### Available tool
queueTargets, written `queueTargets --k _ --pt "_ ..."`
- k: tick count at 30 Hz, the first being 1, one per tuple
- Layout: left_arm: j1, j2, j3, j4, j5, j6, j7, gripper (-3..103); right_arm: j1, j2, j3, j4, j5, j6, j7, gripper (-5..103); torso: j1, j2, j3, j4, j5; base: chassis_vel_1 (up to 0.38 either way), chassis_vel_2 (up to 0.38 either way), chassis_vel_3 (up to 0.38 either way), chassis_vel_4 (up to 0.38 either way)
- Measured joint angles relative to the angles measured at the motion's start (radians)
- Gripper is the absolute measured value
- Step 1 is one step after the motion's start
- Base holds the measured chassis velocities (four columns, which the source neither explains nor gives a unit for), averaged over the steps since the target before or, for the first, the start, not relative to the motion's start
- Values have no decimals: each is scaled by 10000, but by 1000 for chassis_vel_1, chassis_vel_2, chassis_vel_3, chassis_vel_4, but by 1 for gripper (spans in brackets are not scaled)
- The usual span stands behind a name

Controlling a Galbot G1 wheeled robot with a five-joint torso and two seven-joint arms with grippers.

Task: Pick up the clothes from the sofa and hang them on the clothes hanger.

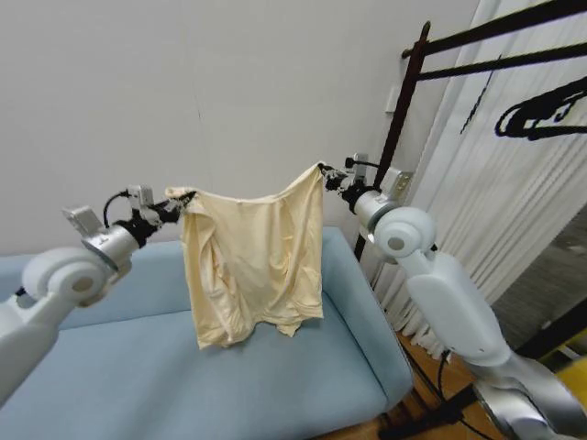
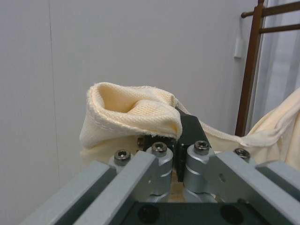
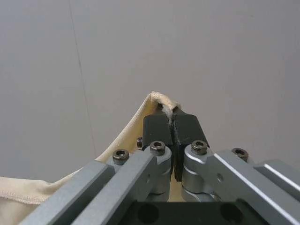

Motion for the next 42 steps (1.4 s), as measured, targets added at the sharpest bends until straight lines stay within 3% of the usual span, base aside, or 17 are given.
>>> queueTargets --k 9,17,20,22,29,31,35,37,40,42 --pt "-1100 733 -163 53 -1111 364 112 1 1301 -305 -239 103 1353 -552 354 1 -3 1 -3 4 -6 0 0 0 0" --pt "-1436 1093 -59 307 -1411 510 347 1 933 -760 -430 515 1606 -986 420 -2 -2 0 -1 0 -4 0 0 0 0" --pt "-1846 1373 166 470 -1474 705 622 1 739 -967 -423 721 1721 -1412 418 12 -2 0 -1 0 -2 0 0 0 0" --pt "-1872 1473 185 482 -1498 735 694 1 707 -1010 -382 762 1763 -1523 435 12 -2 1 -1 1 -3 0 0 0 0" --pt "-1876 1801 174 541 -1631 786 802 1 631 -1440 13 694 2823 -2094 890 45 -3 0 -1 -1 -2 0 0 0 0" --pt "-1846 1843 165 511 -1659 787 816 1 733 -1464 25 604 2849 -2103 1085 45 -2 0 -1 0 -1 0 0 0 0" --pt "-1696 1997 157 469 -1741 803 883 1 1873 -1469 -188 94 2743 -2158 2282 67 -2 1 -1 1 -4 0 0 0 0" --pt "-1628 2030 149 464 -1747 816 912 1 2254 -1479 -381 -94 2675 -2163 2581 67 -2 1 -2 2 -4 0 0 0 0" --pt "-1197 2127 -51 343 -1751 840 1000 1 3728 -1481 -1391 -864 2563 -2044 3999 84 -2 0 0 3 -7 0 0 0 0" --pt "-1050 2146 -137 295 -1751 840 1015 1 4087 -1473 -1678 -1103 2531 -2002 4348 84 -2 1 -1 3 -7 0 0 0 0"
